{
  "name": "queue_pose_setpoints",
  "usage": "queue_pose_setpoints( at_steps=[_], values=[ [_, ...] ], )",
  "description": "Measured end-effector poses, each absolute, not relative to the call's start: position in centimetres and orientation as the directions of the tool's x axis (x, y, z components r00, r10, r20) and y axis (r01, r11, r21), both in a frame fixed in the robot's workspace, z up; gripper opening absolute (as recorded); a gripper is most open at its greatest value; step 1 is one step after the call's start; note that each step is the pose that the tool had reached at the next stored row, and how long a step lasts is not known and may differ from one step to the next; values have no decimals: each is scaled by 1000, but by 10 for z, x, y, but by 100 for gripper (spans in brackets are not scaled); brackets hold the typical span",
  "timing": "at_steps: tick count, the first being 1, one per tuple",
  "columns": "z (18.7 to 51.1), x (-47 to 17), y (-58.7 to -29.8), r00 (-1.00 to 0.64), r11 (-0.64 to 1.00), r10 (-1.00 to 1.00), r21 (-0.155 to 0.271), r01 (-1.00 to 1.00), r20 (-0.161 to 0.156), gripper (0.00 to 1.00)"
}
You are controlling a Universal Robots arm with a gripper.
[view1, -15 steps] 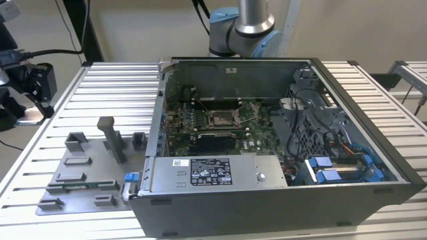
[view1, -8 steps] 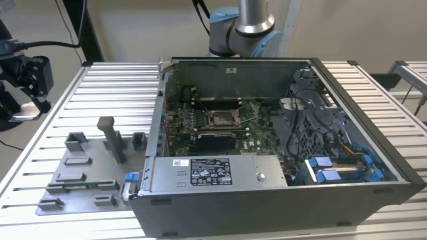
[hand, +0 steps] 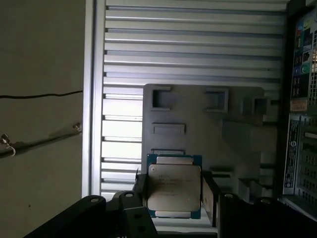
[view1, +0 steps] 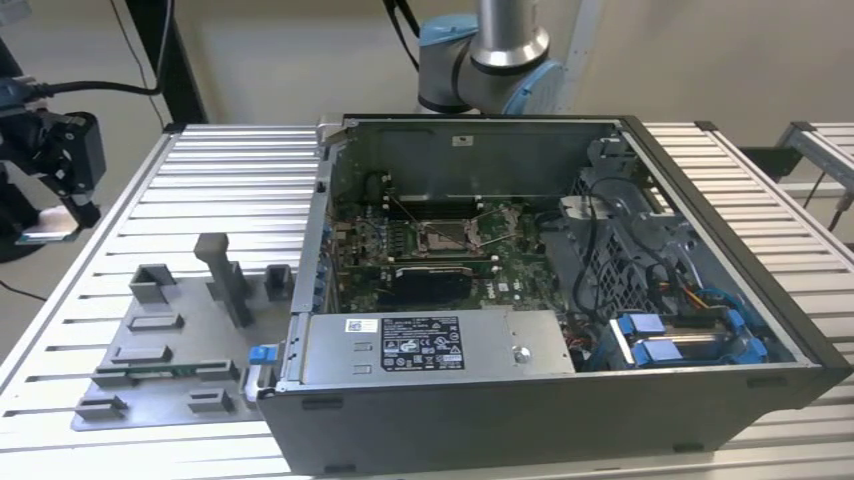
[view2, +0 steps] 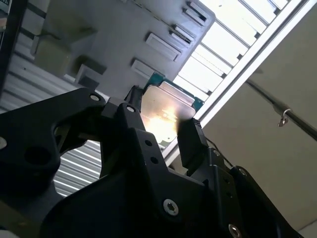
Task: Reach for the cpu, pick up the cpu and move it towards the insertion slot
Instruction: 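Pick up the cpu and move it towards the insertion slot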
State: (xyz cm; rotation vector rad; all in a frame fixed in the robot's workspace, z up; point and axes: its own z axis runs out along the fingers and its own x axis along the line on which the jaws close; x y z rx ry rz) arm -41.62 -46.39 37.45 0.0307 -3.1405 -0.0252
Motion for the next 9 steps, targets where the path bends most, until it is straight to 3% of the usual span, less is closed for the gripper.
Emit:
queue_pose_setpoints(
  at_steps=[9],
  values=[
    [381,-416,-464,-1000,1000,-20,13,-20,0,0]
  ],
)
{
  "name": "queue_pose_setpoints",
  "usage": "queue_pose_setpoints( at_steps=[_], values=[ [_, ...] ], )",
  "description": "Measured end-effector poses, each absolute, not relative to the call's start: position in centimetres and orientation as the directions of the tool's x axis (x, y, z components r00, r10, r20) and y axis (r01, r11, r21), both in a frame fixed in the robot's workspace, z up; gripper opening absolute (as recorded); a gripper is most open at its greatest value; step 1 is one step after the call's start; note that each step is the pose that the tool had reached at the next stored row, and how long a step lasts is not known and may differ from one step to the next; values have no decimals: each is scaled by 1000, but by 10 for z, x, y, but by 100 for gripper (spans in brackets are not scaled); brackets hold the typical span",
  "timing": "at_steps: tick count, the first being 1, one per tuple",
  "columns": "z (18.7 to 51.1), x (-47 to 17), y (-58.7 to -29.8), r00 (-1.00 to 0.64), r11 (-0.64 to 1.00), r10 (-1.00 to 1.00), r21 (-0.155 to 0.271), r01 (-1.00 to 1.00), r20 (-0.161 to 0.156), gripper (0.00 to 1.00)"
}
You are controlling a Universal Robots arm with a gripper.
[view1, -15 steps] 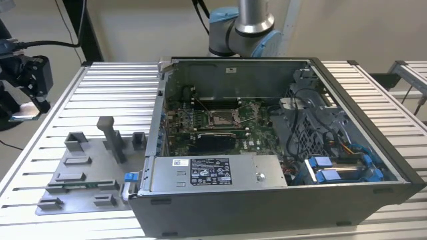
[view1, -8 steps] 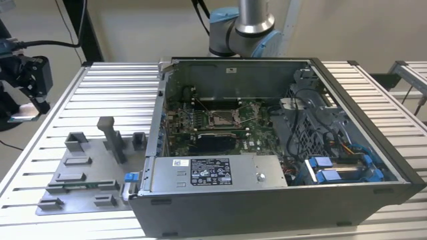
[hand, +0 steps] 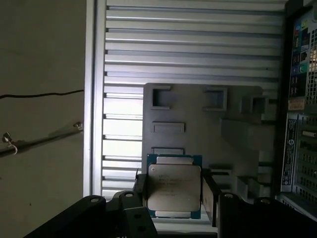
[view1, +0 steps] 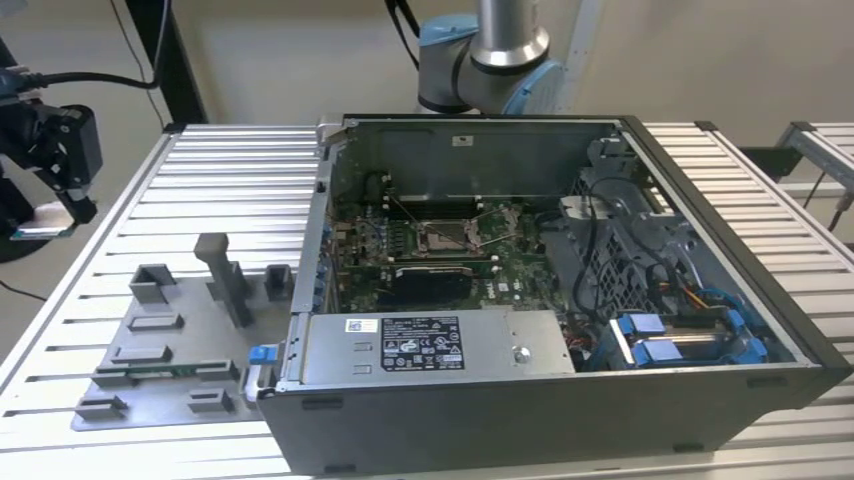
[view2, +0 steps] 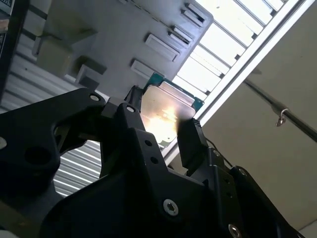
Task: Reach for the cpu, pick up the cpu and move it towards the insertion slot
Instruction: 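Pick up the cpu and move it towards the insertion slot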
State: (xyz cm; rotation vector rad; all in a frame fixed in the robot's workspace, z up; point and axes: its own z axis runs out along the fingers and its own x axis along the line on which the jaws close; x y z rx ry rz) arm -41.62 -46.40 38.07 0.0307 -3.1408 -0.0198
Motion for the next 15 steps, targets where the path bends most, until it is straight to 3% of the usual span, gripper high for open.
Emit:
queue_pose_setpoints(
  at_steps=[15],
  values=[
    [381,-399,-464,-1000,1000,-20,12,-20,1,0]
  ],
)
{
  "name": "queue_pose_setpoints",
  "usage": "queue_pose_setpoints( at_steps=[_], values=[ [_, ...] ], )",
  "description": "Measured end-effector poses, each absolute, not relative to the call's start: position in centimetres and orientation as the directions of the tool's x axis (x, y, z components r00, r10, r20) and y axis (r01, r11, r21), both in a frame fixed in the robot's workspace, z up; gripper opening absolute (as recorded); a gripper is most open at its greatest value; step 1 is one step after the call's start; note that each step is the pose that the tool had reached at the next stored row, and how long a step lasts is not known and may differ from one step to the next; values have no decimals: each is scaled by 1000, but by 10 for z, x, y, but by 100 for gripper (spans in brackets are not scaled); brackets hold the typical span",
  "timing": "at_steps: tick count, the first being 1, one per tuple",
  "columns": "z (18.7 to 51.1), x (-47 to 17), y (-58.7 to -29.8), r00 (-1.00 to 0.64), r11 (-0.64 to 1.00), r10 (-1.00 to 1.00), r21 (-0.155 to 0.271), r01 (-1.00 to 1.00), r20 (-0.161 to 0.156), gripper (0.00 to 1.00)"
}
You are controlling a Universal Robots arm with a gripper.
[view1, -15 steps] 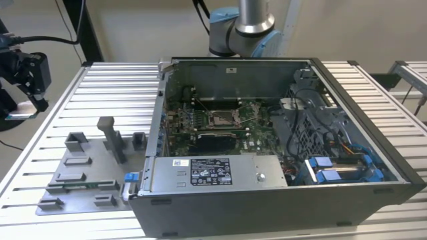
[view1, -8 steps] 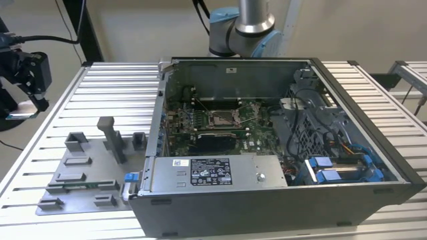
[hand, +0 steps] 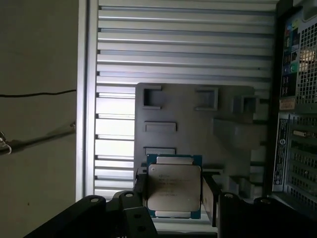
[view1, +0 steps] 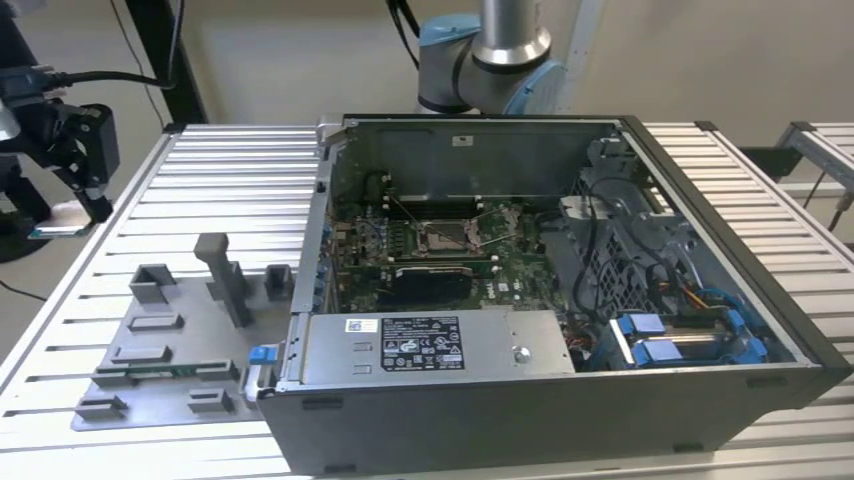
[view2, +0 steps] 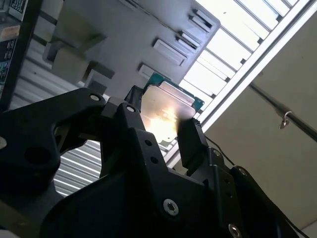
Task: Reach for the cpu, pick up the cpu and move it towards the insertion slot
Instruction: 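Pick up the cpu and move it towards the insertion slot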
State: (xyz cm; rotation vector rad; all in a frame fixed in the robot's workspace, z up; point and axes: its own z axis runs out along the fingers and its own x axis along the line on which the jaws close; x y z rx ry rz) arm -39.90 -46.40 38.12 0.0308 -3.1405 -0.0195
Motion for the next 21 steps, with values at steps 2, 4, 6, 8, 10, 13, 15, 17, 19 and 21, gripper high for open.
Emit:
queue_pose_setpoints(
  at_steps=[2,4,6,8,10,13,15,17,19,21],
  values=[
    [381,-395,-464,-1000,1000,-20,12,-20,1,0],
    [381,-392,-464,-1000,1000,-20,12,-19,1,0],
    [381,-388,-464,-1000,1000,-20,12,-20,1,0],
    [381,-385,-464,-1000,1000,-20,12,-20,1,0],
    [381,-382,-464,-1000,1000,-20,12,-20,1,0],
    [381,-377,-464,-1000,1000,-20,12,-20,1,0],
    [381,-374,-464,-1000,1000,-20,13,-20,1,0],
    [381,-371,-464,-1000,1000,-20,13,-20,1,0],
    [381,-369,-464,-1000,1000,-20,12,-20,1,0],
    [381,-365,-464,-1000,1000,-20,12,-20,1,0]
  ],
)
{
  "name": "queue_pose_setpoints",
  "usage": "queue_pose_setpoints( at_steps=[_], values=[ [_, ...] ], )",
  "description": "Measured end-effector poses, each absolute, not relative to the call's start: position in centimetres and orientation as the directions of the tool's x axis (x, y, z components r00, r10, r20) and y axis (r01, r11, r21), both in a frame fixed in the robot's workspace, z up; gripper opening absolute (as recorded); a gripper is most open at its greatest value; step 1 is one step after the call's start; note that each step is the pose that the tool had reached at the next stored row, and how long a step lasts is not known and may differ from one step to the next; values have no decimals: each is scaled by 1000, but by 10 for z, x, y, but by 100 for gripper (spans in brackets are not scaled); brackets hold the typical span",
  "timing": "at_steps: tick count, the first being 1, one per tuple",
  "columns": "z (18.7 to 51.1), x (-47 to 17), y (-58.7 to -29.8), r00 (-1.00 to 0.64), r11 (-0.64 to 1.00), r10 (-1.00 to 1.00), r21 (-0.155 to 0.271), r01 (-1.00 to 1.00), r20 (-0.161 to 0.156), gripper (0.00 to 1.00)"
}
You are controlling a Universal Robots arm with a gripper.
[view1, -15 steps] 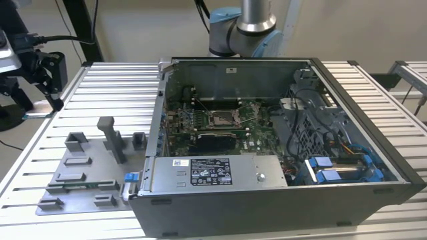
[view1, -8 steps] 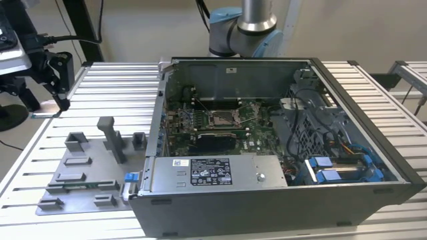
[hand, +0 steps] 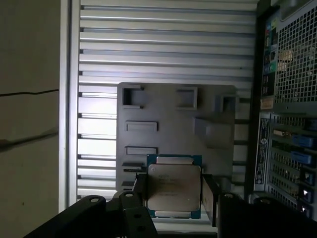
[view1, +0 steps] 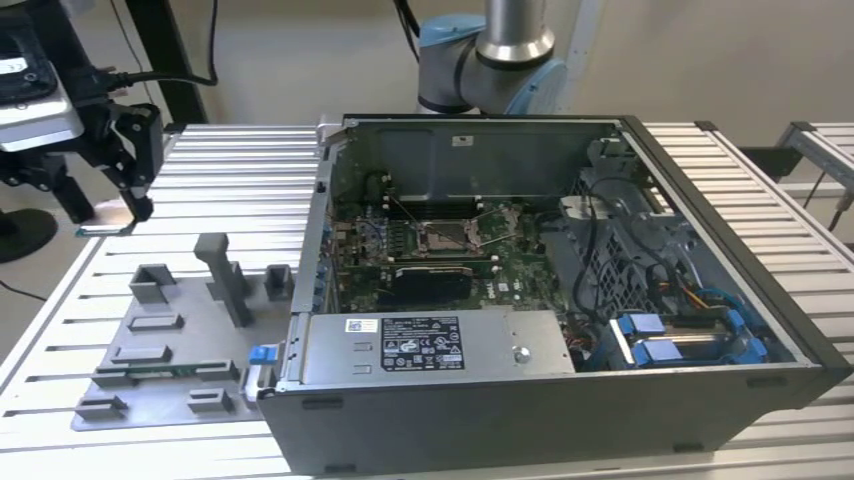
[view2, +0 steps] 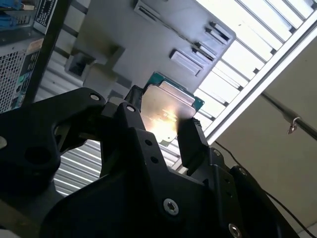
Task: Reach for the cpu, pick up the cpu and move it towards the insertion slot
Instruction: 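Pick up the cpu and move it towards the insertion slot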
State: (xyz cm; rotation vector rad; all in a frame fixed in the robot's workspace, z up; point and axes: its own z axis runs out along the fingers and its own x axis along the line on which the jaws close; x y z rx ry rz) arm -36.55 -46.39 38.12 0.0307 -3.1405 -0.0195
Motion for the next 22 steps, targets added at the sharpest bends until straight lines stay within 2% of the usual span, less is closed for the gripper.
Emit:
queue_pose_setpoints(
  at_steps=[22],
  values=[
    [381,-323,-464,-1000,1000,-20,12,-20,1,0]
  ],
)
